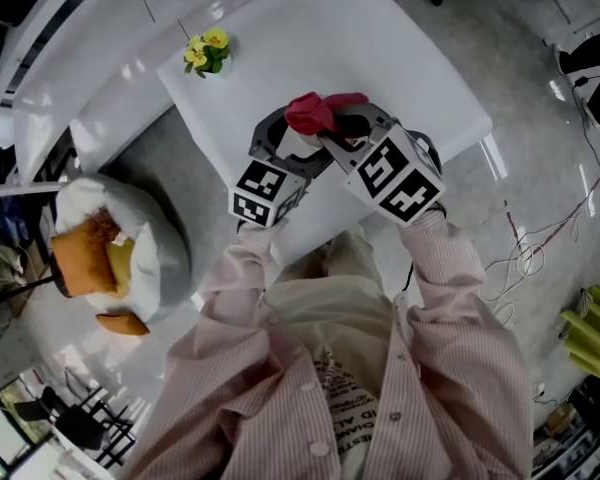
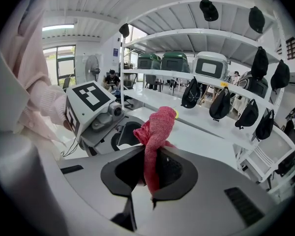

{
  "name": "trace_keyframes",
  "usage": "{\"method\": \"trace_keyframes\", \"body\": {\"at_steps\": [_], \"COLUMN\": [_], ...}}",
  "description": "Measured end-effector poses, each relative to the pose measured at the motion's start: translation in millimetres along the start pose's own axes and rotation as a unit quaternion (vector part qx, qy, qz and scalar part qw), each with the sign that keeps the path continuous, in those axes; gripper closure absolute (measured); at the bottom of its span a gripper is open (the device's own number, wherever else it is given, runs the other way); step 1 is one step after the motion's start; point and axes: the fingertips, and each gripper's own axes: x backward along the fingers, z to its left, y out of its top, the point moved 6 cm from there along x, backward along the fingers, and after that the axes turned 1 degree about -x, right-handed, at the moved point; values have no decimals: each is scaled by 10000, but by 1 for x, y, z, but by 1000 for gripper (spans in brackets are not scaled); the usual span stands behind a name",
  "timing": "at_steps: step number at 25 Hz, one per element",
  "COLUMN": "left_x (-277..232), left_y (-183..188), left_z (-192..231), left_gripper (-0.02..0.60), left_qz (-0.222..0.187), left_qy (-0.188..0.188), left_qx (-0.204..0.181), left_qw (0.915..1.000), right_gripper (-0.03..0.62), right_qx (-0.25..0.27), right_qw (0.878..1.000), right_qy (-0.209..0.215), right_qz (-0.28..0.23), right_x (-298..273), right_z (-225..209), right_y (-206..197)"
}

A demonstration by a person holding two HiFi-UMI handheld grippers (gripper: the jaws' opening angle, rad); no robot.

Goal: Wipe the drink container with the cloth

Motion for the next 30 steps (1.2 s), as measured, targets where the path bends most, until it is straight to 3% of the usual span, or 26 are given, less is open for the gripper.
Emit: {"method": "trace_keyframes", "body": {"at_steps": [30], "left_x": [0], "left_y": [-2], "left_z": [-1], "left_gripper": [198], "left_qz": [-20], "left_qy": [-46], "left_qx": [46], "left_qw": [10000], "right_gripper": [554], "right_qx": [-607], "right_qw": [9980], "right_qy": [99], "right_qz": [-110], "right_x": [27], "right_z": [17], "right_y": [-17]}}
